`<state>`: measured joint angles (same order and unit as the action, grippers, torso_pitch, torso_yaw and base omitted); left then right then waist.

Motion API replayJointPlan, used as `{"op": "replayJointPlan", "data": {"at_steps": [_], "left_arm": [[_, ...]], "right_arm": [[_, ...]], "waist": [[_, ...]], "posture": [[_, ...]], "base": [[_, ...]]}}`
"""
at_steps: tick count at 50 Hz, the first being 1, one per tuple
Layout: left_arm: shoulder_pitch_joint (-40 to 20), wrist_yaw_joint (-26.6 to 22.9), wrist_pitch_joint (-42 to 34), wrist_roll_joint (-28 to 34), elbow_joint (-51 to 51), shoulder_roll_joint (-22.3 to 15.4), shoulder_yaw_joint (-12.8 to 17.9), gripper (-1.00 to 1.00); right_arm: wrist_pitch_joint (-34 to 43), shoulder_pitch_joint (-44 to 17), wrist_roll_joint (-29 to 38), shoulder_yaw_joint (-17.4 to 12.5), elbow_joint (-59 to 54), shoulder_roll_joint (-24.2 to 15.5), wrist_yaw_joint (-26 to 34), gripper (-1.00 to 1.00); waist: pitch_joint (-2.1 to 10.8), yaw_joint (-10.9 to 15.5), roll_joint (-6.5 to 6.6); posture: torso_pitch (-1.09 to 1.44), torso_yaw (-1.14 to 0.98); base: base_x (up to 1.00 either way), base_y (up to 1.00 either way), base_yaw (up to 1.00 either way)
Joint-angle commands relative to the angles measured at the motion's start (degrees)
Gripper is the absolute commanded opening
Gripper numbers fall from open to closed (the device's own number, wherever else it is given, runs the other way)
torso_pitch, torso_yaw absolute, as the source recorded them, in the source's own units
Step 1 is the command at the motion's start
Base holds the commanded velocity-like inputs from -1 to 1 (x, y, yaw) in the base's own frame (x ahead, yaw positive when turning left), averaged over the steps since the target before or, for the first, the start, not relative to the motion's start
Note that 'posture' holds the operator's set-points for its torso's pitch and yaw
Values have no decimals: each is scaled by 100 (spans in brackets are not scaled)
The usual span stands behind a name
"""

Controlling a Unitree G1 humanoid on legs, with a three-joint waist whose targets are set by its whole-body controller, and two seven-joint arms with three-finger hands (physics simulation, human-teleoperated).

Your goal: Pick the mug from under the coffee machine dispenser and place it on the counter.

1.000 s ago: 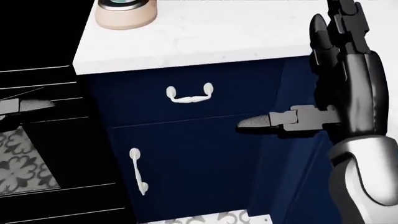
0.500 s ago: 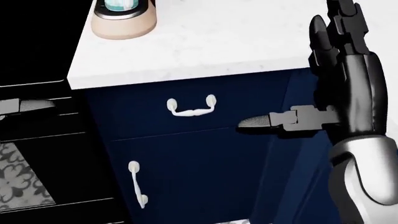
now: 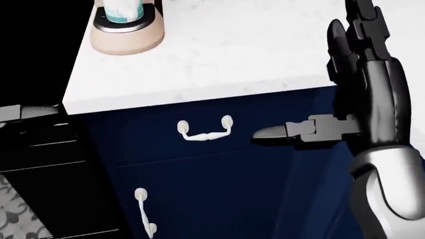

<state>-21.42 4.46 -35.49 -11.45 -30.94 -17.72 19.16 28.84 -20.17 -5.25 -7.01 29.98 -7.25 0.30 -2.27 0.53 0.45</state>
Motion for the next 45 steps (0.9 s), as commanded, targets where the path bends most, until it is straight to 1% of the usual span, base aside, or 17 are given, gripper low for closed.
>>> {"op": "replayJointPlan", "data": {"at_steps": [1, 4, 5, 7, 13, 17, 18, 19, 20, 26, 30, 31, 33, 38, 40, 42, 45], "left_arm": [[-125, -20, 166, -19, -174, -48, 15, 100], [-122, -18, 166, -20, -180, -49, 13, 100], [-123, -20, 170, -20, -173, -50, 13, 100], [-124, -17, 154, -21, -191, -54, 12, 100], [-139, -10, 143, -17, -196, -55, 6, 100], [-153, -4, 134, -25, -195, -59, 7, 100], [-158, -3, 125, -28, -198, -60, 7, 100], [-160, -1, 120, -31, -202, -59, 9, 100], [-182, 7, 105, -32, -197, -64, 4, 100], [-160, -1, 133, -40, -190, -71, 20, 100], [-197, 9, 120, -35, -163, -81, 6, 100], [-165, 4, 132, -39, -182, -74, 15, 100], [-152, 1, 142, -38, -186, -71, 18, 100], [-153, 4, 148, -36, -180, -70, 18, 100], [-144, 6, 154, -37, -181, -62, 17, 100], [-144, 6, 150, -42, -181, -62, 20, 100], [-155, 15, 135, -53, -185, -63, 23, 100]], "right_arm": [[-172, -114, 17, -47, 156, -42, -22, 100], [-167, -108, 15, -51, 168, -43, -15, 100], [-164, -114, 15, -52, 167, -44, -14, 100], [-163, -126, 14, -54, 157, -46, -14, 100], [-127, -126, 9, -60, 192, -50, -17, 100], [-83, -158, -1, -69, 211, -60, -21, 100], [-75, -166, -4, -71, 215, -62, -23, 100], [-74, -170, -4, -70, 215, -63, -25, 100], [-75, -160, -3, -64, 224, -60, -26, 100], [-72, -168, -2, -64, 230, -61, -34, 100], [-74, -169, 3, -60, 228, -64, -33, 100], [-72, -176, 3, -62, 222, -64, -33, 100], [-88, -164, 5, -60, 218, -64, -28, 100], [-141, -149, 24, -46, 178, -53, -25, 100], [-134, -152, 19, -51, 181, -53, -20, 100], [-135, -151, 19, -52, 178, -52, -19, 100], [-139, -160, 19, -51, 166, -51, -19, 100]], "waist": [[75, -11, 15], [177, 1, -438], [129, -58, -185], [118, -53, -262], [36, -76, 43], [111, -111, 576], [89, -55, 352], [88, -99, 443], [110, -59, 410], [74, -22, 68], [136, 1, -418], [121, -55, -195], [133, -47, -278], [65, -63, -20], [49, -92, 154], [139, -124, 497], [85, -85, 436]], "posture": [[0, 0], [0, 0], [0, 0], [0, 0], [0, 0], [0, 0], [0, 0], [0, 0], [0, 0], [0, 0], [0, 0], [0, 0], [0, 0], [0, 0], [0, 0], [0, 0], [0, 0]], "base": [[12, 3, 0], [13, 3, 0], [12, 3, 0], [13, 3, 0], [13, 3, 0], [13, 3, 0], [12, 3, 0], [11, 3, 0], [12, 3, 0], [13, 3, 0], [13, 3, 0], [13, 3, 0], [12, 3, 0], [12, 3, 0], [14, 3, 0], [13, 2, 0], [12, 3, 0]]}}
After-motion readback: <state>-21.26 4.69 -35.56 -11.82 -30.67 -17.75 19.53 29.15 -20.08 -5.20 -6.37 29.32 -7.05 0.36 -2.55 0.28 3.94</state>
